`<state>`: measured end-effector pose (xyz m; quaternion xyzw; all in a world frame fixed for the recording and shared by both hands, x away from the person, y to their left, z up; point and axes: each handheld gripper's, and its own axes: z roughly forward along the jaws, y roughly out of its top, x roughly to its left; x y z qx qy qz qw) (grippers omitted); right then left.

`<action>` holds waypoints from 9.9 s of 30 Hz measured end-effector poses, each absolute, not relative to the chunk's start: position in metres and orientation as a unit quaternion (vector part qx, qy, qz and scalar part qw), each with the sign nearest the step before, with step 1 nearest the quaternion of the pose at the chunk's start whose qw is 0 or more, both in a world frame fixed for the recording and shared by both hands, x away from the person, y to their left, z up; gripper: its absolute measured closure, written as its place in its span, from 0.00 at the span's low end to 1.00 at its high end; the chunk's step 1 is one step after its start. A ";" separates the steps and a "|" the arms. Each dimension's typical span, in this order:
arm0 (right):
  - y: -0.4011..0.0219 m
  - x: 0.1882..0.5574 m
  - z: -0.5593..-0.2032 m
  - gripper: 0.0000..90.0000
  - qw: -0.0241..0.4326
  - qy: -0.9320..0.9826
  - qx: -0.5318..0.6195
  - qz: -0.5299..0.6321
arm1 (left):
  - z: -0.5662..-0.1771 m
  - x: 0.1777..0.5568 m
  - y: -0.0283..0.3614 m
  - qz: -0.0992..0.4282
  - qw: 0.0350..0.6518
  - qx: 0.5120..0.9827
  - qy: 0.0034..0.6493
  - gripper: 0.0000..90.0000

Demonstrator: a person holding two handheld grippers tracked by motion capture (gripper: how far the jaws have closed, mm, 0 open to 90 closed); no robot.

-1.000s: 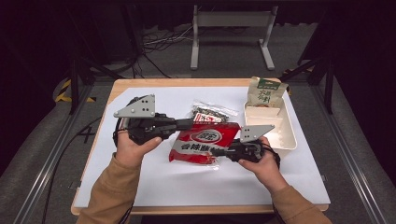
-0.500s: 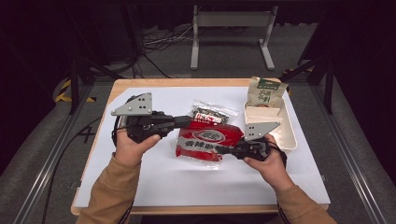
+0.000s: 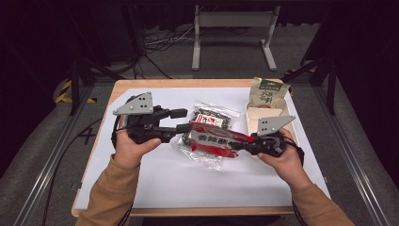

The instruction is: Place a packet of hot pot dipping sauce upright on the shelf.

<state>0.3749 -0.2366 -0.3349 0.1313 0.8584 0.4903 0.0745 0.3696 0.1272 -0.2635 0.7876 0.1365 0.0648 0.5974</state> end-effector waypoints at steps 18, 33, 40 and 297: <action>-0.270 0.385 -0.300 0.99 0.086 0.857 0.163 0.481 | -0.272 0.376 0.135 0.083 0.582 0.793 0.161 0.50; -0.294 0.400 -0.273 0.99 0.102 0.861 0.188 0.461 | -0.284 0.386 0.141 0.084 0.564 0.800 0.188 0.49; -0.303 0.409 -0.268 0.99 0.106 0.861 0.196 0.456 | -0.290 0.391 0.141 0.091 0.555 0.803 0.199 0.48; -0.374 0.413 -0.303 0.51 0.243 0.774 0.382 0.443 | -0.336 0.434 0.144 0.081 0.488 0.825 0.274 0.39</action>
